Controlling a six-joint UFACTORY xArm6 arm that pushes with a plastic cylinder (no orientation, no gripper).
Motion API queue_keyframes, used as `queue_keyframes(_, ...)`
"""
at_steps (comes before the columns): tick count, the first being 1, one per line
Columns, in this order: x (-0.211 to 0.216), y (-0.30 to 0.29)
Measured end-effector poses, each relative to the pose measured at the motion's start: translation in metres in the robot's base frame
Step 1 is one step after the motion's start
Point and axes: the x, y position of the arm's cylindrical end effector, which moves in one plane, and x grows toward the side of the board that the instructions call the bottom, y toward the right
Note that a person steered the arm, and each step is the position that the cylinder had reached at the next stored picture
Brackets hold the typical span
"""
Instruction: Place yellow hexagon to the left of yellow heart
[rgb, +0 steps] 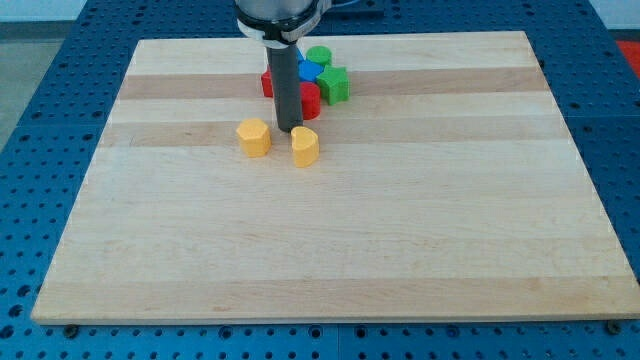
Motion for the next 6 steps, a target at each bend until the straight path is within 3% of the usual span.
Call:
queue_keyframes(2,-0.002,-0.053)
queue_keyframes(4,-0.021,-0.058)
queue_keyframes(6,-0.006,-0.087)
